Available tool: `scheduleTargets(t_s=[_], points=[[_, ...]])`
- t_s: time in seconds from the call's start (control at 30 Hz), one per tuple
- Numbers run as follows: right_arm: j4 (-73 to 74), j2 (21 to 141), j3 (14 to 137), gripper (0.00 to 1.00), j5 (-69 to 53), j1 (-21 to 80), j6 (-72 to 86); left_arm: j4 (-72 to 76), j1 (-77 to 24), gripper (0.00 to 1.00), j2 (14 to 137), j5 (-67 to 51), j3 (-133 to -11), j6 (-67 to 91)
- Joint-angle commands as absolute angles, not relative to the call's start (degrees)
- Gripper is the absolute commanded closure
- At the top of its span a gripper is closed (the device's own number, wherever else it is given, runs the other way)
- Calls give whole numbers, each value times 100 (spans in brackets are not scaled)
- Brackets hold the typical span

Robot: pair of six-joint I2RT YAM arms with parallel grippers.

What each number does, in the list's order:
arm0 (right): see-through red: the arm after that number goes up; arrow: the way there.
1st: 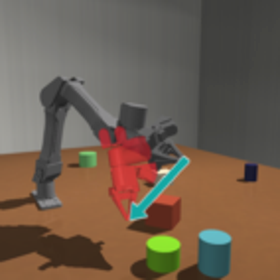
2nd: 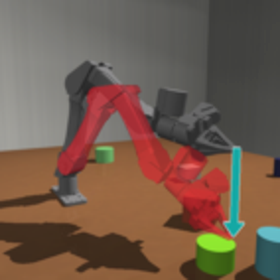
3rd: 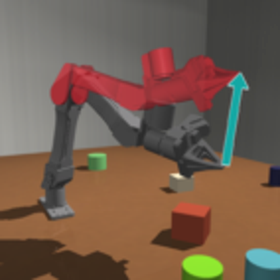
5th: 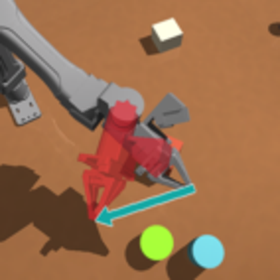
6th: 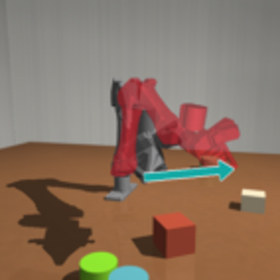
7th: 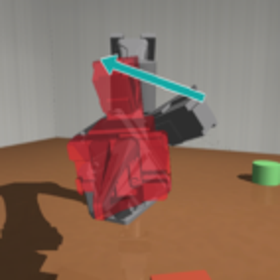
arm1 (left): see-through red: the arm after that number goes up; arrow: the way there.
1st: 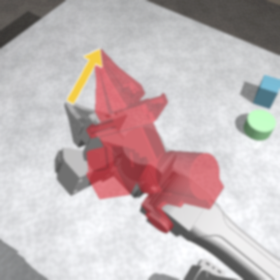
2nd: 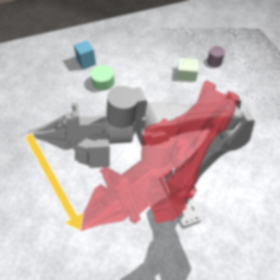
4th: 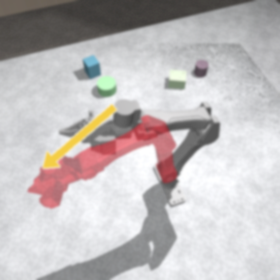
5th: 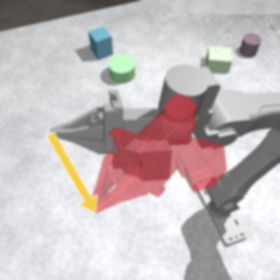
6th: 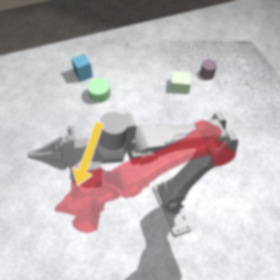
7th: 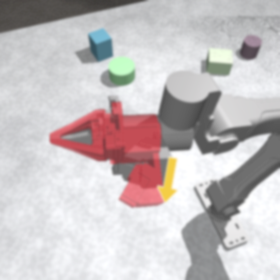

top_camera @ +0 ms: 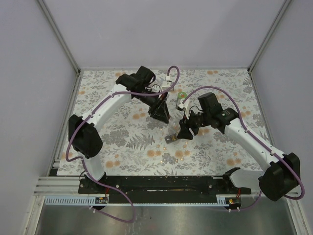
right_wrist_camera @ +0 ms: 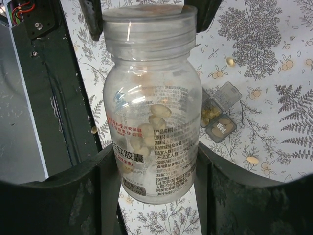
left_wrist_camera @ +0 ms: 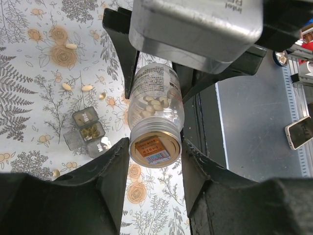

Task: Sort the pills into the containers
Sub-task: Screw the lid of the pill bottle onto the pill bottle.

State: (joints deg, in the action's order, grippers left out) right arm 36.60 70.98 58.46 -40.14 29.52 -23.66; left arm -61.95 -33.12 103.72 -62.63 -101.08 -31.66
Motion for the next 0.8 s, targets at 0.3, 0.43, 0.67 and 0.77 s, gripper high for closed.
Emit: scheduleTargets(t_s=[0.3,0.43,0.67,0.77], points=[[3076,7224,6152,100,-5237,2786,-2109,-5344,-3349,88,9449,-6249,-9343,-3744],[3137,7321,6196,100,-5501,2733,-2136,-5326,-3349,89,9317,-6337,-9220,-4007],[3304,7426,6214,100,-5985,2681,-2285,-5326,-3349,89,9176,-6741,-8860,-4605],[3532,7497,6284,100,-6134,2681,-2416,-5317,-3340,85,9150,-6811,-8807,-4789]])
